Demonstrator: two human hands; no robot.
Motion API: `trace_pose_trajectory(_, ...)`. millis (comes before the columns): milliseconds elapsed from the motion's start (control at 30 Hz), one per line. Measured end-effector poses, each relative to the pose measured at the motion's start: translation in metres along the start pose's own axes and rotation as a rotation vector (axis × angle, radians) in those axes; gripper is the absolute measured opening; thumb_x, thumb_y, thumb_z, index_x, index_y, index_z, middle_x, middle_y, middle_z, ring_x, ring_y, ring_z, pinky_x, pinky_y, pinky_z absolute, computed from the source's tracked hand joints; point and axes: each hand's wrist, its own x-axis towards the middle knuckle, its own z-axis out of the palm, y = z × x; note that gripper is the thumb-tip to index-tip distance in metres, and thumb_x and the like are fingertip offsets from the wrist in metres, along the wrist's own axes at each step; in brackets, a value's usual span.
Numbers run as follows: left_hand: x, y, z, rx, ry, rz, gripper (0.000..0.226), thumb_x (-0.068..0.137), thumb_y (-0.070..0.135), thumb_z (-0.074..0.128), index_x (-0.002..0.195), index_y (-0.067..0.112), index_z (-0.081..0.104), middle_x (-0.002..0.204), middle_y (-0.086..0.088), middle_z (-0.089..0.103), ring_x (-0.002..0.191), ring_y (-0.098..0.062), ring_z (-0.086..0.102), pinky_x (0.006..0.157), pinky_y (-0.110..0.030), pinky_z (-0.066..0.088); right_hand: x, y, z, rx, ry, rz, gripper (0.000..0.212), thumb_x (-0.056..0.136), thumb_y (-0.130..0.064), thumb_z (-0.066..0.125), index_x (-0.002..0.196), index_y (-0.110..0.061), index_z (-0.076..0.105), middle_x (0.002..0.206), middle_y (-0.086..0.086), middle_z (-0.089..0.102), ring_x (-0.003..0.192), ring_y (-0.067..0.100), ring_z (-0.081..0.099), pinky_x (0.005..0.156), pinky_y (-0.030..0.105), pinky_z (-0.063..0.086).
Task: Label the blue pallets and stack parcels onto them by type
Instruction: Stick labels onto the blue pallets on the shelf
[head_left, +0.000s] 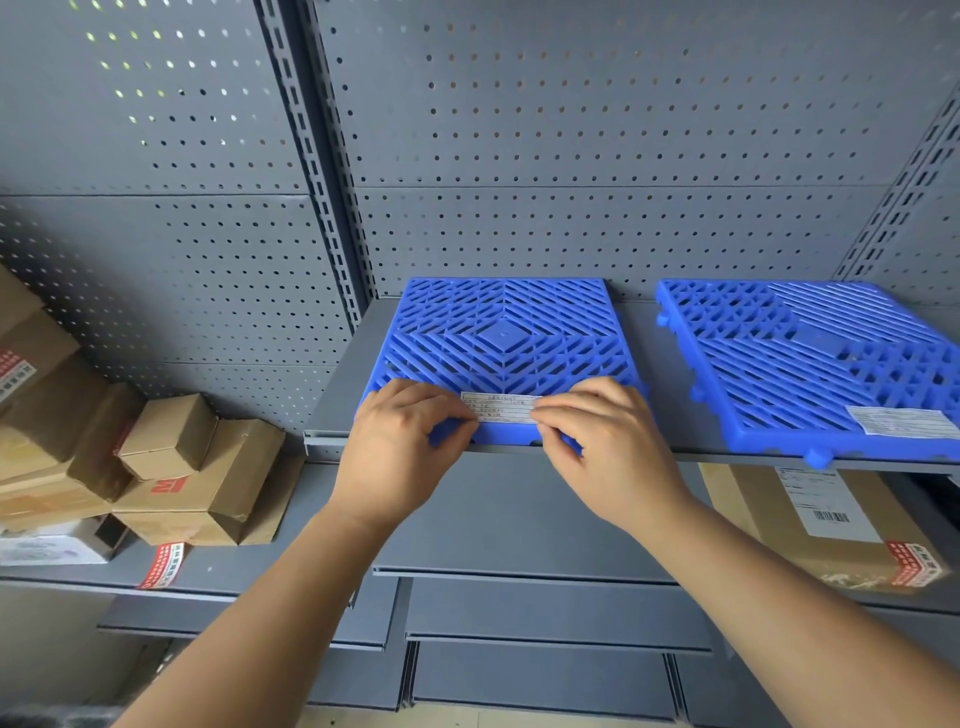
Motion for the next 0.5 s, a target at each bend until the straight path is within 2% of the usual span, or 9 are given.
trace_pose_trajectory(267,-0.004,0.009,0.001,0.025,0.038,-0.041,0.015,0.081,0.015,0.084,0.095,0.015,0.078,0.090,0.003,0.073,0.080,-0.026,0.066,0.077,-0.044,0.053,-0.002,-0.004,-0.012,0.005,-0.025,0.071,0.023,0.088,-0.018,0.066,0.110,-0.013,0.073,0.112,-0.004,0.072,0.097,0.025,0.062,0.088,0.041,0.050)
trace_pose_trajectory(400,-0.003,0.025,0.010,0.039,0.067,-0.023,0.018,0.083,0.019,0.081,0.100,0.014,0.076,0.097,-0.001,0.071,0.087,-0.029,0.066,0.079,-0.048,0.053,-0.009,-0.004,-0.024,-0.005,-0.012,0.144,0.029,0.087,-0.019,0.068,0.115,-0.014,0.070,0.118,-0.003,0.069,0.103,0.024,0.061,0.093,0.038,0.047)
trace_pose_trajectory(500,0.000,0.046,0.019,0.059,0.075,0.013,0.023,0.088,0.028,0.070,0.107,0.014,0.073,0.108,-0.001,0.069,0.095,-0.030,0.063,0.081,-0.048,0.051,-0.017,-0.002,-0.036,0.007,-0.018,0.183,0.034,0.086,-0.024,0.064,0.118,-0.012,0.068,0.121,-0.001,0.068,0.108,0.025,0.060,0.094,0.039,0.047)
